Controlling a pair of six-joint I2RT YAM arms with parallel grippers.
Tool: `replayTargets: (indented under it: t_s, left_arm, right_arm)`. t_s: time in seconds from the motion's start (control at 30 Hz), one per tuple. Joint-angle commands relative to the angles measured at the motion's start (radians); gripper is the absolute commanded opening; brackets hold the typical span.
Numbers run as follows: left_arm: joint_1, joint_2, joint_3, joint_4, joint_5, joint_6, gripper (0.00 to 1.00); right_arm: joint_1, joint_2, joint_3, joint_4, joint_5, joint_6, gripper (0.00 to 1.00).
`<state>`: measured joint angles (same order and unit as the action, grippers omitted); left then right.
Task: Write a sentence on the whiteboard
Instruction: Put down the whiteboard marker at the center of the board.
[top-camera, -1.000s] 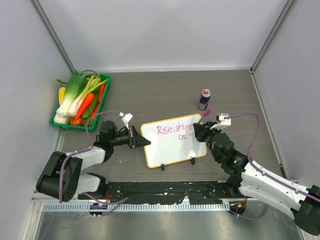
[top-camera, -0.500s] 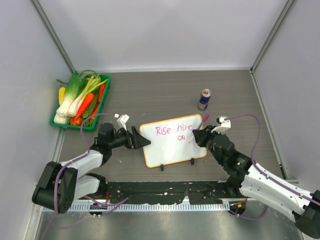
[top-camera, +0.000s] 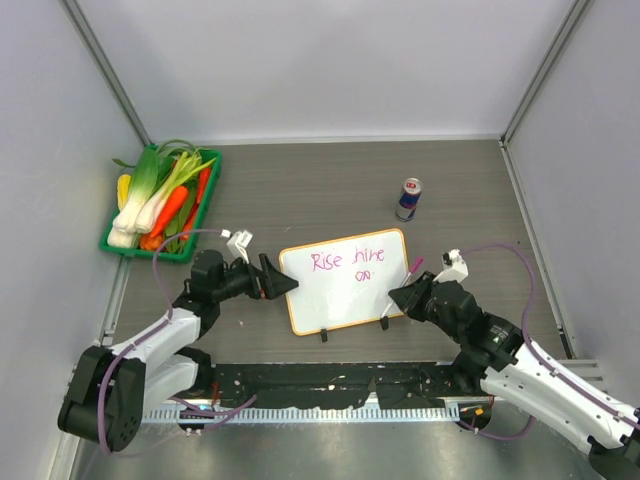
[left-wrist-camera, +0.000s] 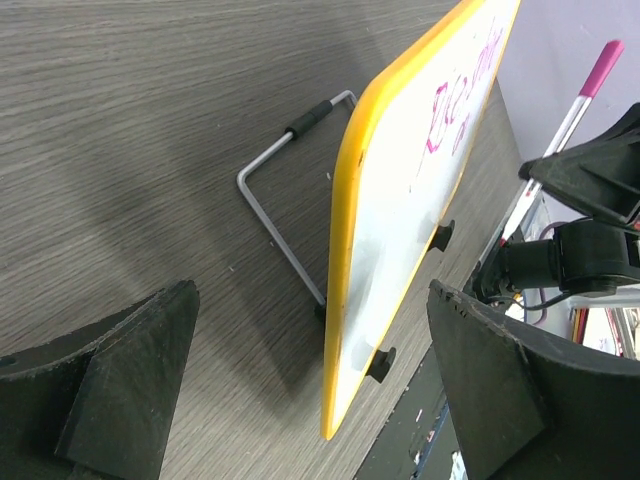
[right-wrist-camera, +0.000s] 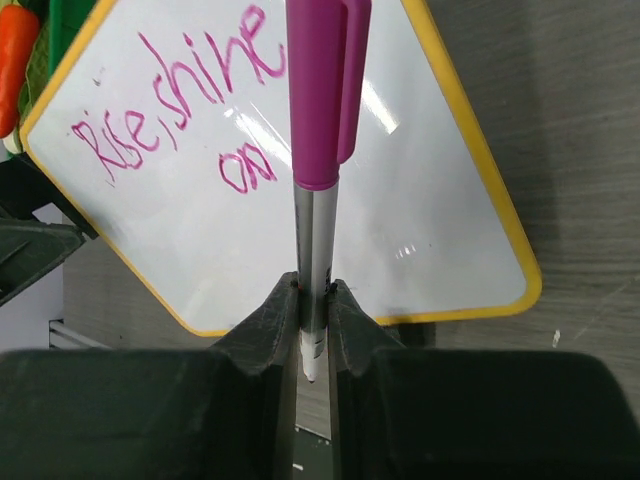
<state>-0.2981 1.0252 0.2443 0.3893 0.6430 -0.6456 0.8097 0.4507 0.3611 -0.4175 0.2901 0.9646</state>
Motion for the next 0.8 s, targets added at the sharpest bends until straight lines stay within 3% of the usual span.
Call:
replayTargets:
  t_s: [0.0,0.2,0.43,0.63,0.77]
  left_arm:
    - [0.004,-0.016,-0.004,0.008,-0.009,0.015,1.00]
    - [0.005,-0.040,-0.016,0.006,-0.029,0.009,1.00]
    - [0.005,-0.070,-0.010,-0.027,-0.095,0.008,1.00]
    - [0.004,-0.086,0.021,-0.064,-0.147,-0.032,1.00]
    - [0.005,-0.088,0.045,-0.070,-0.193,-0.090,1.00]
  right_arm:
    - [-0.001,-0.047,-0.030,-0.156,-0.055,0.120,0.11]
    - [-0.003,-0.081,0.035,-0.332,0.015,0.103,0.35]
    - [-0.003,-0.075,0.064,-0.293,0.075,0.089,0.67]
    - [-0.003,-0.024,0.076,-0.186,0.095,0.054,0.82]
    - [-0.003,0.040,0.114,-0.107,0.112,-0.009,0.84]
